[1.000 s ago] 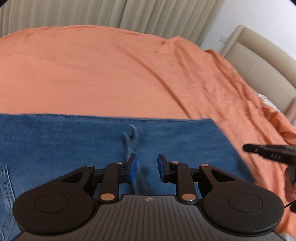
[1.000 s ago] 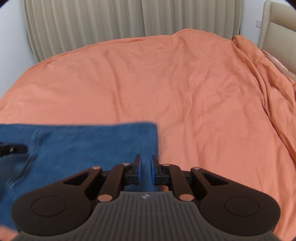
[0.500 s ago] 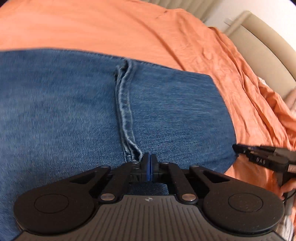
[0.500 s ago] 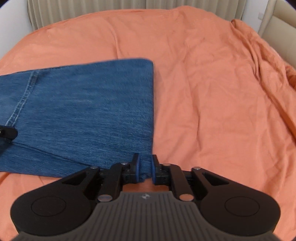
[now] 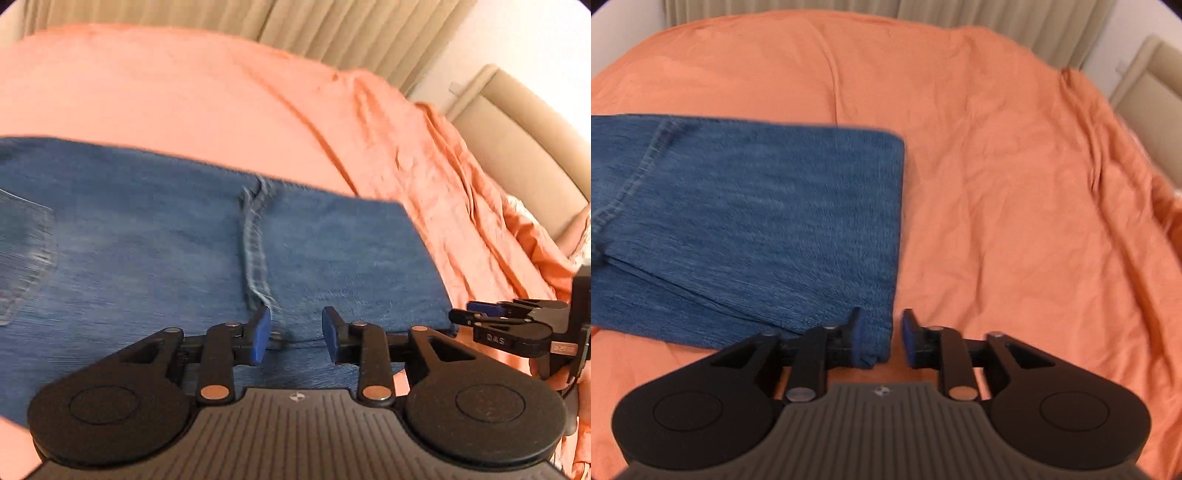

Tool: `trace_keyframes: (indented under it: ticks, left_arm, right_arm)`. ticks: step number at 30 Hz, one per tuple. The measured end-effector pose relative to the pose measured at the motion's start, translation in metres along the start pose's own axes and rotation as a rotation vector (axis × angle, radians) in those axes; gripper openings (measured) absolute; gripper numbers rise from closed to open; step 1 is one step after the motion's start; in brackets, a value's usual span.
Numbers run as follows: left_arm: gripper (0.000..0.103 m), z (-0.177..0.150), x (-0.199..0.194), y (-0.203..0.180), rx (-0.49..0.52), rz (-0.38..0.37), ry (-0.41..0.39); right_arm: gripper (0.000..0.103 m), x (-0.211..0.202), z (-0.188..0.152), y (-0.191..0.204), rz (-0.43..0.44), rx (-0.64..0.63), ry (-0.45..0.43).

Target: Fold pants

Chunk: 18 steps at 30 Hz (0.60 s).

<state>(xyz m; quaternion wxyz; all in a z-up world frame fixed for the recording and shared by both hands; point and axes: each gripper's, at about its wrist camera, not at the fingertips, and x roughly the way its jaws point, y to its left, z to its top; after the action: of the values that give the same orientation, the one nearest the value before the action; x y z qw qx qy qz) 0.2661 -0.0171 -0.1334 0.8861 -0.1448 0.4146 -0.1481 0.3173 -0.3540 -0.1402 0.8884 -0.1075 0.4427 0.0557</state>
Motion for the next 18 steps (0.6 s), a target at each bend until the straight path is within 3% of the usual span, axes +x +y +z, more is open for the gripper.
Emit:
trace_keyframes:
  ticks: [1, 4, 9, 12, 15, 18]
  left_arm:
    - [0.038, 0.001, -0.010, 0.005, -0.017, -0.007, -0.023]
    - [0.039, 0.004, -0.035, 0.023, -0.080, -0.008, -0.087]
    - [0.039, 0.003, -0.077, 0.058, -0.162, 0.050, -0.194]
    - [0.042, 0.006, -0.095, 0.082, -0.223, 0.102, -0.214]
    - [0.042, 0.004, -0.116, 0.115, -0.301, 0.162, -0.255]
    - [0.043, 0.000, -0.134, 0.151, -0.407, 0.233, -0.315]
  right_arm:
    - [0.039, -0.007, 0.002, 0.001, 0.018, 0.000, -0.019]
    - [0.042, -0.025, 0.009, 0.016, 0.067, -0.021, -0.050]
    - [0.047, -0.044, 0.024, 0.061, 0.133, -0.129, -0.114]
    - [0.048, -0.049, 0.037, 0.089, 0.155, -0.219, -0.155]
    - [0.048, -0.047, 0.050, 0.118, 0.148, -0.299, -0.165]
    - [0.048, -0.038, 0.064, 0.145, 0.086, -0.364, -0.142]
